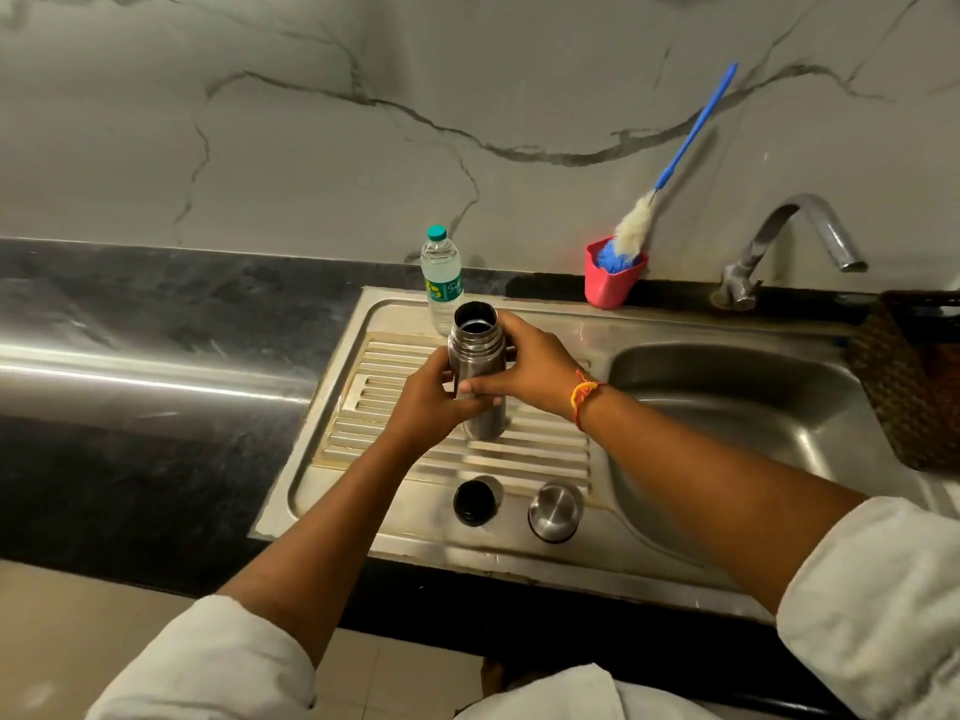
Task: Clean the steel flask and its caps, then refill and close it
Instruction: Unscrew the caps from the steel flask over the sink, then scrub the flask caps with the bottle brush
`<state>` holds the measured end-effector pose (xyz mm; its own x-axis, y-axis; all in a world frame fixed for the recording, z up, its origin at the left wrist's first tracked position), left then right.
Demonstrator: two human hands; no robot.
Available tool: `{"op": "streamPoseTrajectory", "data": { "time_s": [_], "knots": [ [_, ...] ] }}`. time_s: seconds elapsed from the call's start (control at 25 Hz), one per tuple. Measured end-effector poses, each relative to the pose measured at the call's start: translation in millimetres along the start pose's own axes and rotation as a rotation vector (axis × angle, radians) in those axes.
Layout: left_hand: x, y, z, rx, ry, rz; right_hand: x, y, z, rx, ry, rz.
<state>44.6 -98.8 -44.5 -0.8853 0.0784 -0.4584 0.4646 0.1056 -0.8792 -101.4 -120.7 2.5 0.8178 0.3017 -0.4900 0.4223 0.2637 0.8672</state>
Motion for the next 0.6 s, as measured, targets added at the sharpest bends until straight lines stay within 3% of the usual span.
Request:
{"op": "streamPoseTrajectory", "data": {
  "time_s": [0.6],
  "knots": [
    [12.8, 7.9, 9.1, -0.002, 0.077, -0.068, 3.8, -13.9, -1.3, 0.087, 0.039, -0.007]
  ]
}}
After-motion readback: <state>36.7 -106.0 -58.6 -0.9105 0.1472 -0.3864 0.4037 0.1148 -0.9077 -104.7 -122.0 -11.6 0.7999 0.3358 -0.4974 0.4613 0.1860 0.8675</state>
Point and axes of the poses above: each hand's wrist, its own z-axis towards the middle knuckle, its own x-axis out of the palm, y = z × x, the point moved 7 cm from there along z, towards the middle knuckle, and after that the axes turned 8 degrees about -x, right-handed, at the moved point
